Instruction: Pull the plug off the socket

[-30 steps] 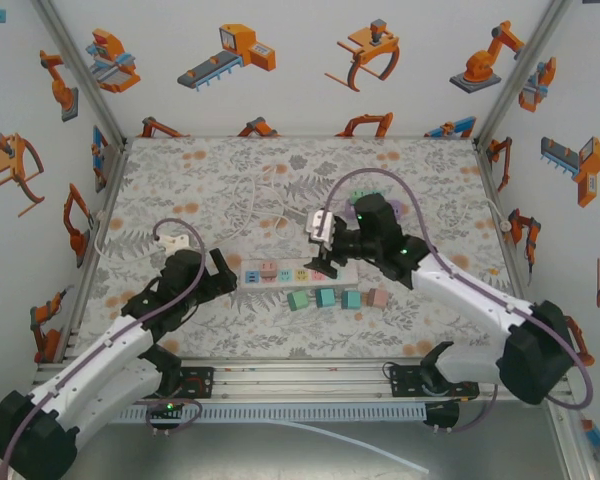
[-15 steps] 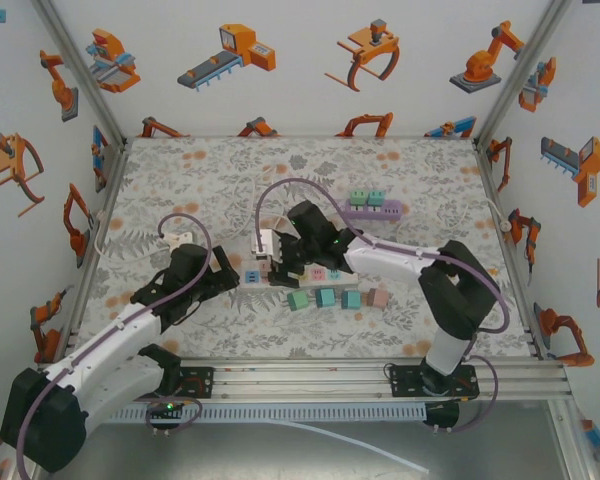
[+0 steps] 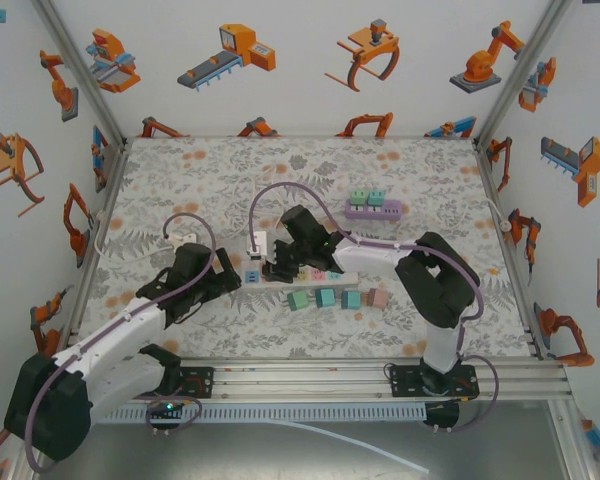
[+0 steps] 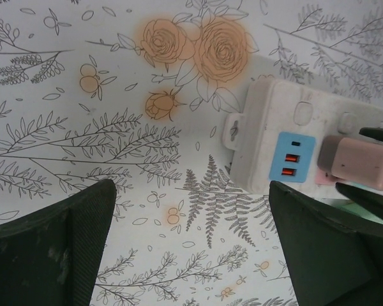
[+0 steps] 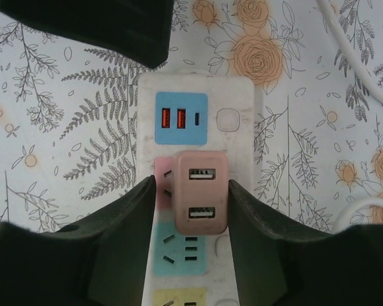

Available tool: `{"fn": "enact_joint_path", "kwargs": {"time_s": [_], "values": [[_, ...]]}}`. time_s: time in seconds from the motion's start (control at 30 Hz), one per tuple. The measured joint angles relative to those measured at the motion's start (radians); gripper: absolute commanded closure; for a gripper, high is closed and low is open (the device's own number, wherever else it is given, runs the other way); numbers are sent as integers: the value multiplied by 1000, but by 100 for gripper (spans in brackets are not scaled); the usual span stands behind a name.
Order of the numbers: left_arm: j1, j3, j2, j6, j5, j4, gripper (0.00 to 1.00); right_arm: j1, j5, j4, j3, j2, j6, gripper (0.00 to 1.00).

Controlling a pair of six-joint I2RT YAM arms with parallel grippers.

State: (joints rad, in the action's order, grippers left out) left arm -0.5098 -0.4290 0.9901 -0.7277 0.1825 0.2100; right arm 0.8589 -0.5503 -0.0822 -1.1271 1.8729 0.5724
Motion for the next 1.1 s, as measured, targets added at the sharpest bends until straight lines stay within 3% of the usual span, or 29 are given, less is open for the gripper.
{"fn": "enact_joint_path", "kwargs": {"time_s": [0.27,0.7,1.1], "values": [[0,-7,65,10,-44,-16,3,0,-11,-17,0,6,-8,63],[0,-42,142,12,-63,-61,3,0,-45,-20,0,6,-23,77],[0,-47,154,30,-75,-63,3,0,-56,-14,-10,6,-79,79]]}}
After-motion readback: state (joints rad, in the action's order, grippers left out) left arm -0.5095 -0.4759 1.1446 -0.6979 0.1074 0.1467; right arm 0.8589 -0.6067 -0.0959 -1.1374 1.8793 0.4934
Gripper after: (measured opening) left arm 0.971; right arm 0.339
